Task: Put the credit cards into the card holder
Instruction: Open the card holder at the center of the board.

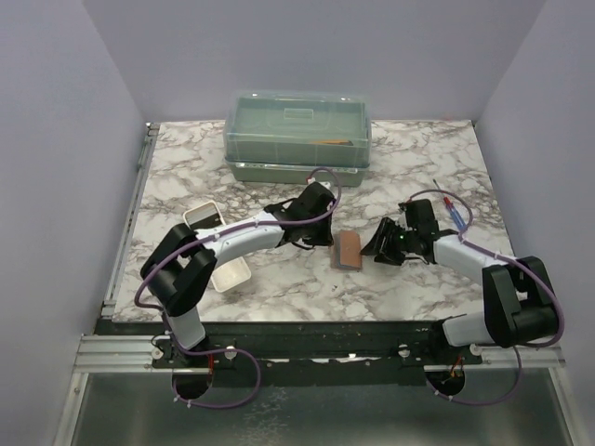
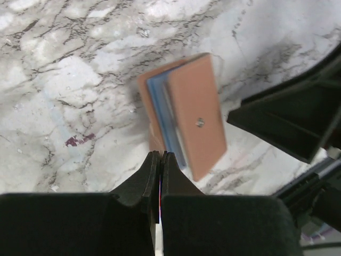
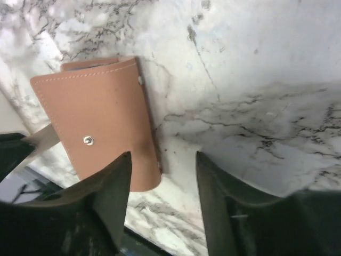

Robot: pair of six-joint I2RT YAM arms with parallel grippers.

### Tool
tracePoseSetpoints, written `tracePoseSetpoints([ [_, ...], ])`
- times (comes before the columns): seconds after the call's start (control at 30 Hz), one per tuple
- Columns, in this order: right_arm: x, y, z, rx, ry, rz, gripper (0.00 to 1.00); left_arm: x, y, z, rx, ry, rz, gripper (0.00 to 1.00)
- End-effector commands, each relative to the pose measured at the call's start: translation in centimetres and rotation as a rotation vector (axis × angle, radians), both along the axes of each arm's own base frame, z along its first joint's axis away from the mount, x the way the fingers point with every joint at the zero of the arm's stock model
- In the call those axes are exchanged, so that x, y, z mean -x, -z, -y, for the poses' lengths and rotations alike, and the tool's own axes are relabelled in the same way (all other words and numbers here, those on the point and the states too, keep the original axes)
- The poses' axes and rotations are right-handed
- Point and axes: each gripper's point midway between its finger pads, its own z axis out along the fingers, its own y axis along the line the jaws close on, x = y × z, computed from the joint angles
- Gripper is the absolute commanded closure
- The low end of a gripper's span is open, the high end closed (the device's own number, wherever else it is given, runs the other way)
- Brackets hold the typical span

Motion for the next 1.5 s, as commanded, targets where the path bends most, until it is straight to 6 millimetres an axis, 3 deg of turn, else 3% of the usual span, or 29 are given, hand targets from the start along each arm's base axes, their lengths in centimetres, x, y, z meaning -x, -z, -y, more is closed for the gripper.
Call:
tracePoseSetpoints([
  [0.0,-0.5,0.3,2.3,0.289,0.004,0.012,0.40,1.5,-4.2,1.3,0.176,0.088,-0.005,1.00],
  [0.07,-0.6,-0.3,1.9,0.326,-0.015,0.027,0.34,1.9,-5.6,1.7,0.241,0.110,-0.011,1.00],
  [0.23,-1.1,-3.4,-1.2,0.235,-0.095,0.137,0.26,2.6,-7.8,2.7,0.335,0.138,-0.019,1.00],
  [0.33,-1.3,-5.3,-2.4,0.189,-0.133,0.195,0.22,2.7,-7.9,2.8,0.341,0.141,-0.021,1.00],
  [0.53,-1.0,-7.3,-3.7,0.165,-0.176,0.225,0.21,2.5,-7.9,3.1,0.348,0.150,-0.024,1.00],
  [0.67,-0.7,-6.1,-4.0,0.163,-0.185,0.186,0.24,2.4,-8.0,3.1,0.345,0.154,-0.012,1.00],
  [0.8,-0.8,-4.3,-2.7,0.242,-0.140,0.141,0.38,2.3,-7.6,2.3,0.328,0.140,-0.009,1.00],
  [1.03,-0.6,-2.0,-0.3,0.359,-0.059,0.087,0.54,1.5,-5.0,-1.6,0.241,0.050,-0.027,1.00],
  [1.13,-0.5,-1.9,-0.5,0.337,-0.054,0.100,0.62,1.3,-3.2,-3.5,0.168,0.017,-0.051,1.00],
  [1.23,-0.5,-1.4,-0.3,0.343,-0.037,0.086,0.71,1.6,-2.5,-4.0,0.153,0.015,-0.061,1.00],
  [1.47,-0.3,-0.2,0.4,0.381,-0.025,0.076,0.74,1.1,-2.1,-4.5,0.125,0.001,-0.045,1.00],
])
